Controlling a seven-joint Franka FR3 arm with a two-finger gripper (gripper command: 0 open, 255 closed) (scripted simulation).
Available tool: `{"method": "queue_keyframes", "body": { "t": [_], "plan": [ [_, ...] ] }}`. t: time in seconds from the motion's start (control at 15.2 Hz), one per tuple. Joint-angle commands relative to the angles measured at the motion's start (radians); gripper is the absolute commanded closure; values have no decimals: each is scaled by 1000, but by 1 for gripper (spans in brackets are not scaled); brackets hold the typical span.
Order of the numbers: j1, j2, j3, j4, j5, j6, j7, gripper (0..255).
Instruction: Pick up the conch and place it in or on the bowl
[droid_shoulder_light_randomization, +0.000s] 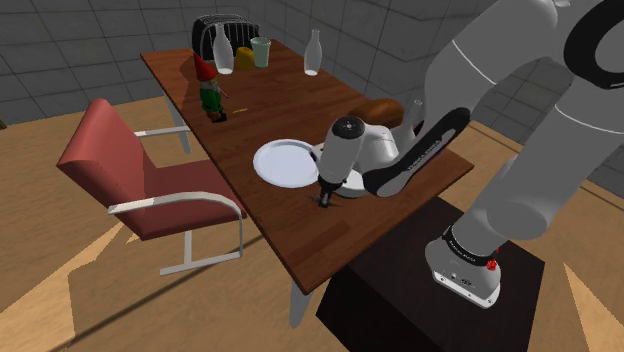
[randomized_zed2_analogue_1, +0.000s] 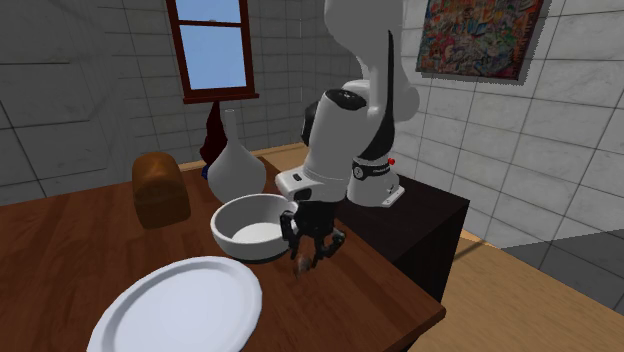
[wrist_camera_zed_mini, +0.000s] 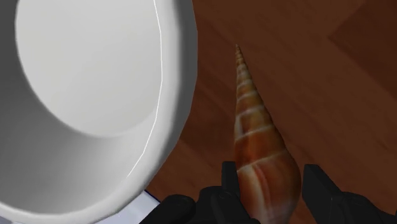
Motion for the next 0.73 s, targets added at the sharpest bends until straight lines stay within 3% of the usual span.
{"method": "queue_keyframes", "body": {
  "t": [0.0,0.66],
  "plan": [
    [-3,-32,10,-9,52,-17,-44,255],
    [27,-193,19,-12,271,-142,-224,255]
  ]
}}
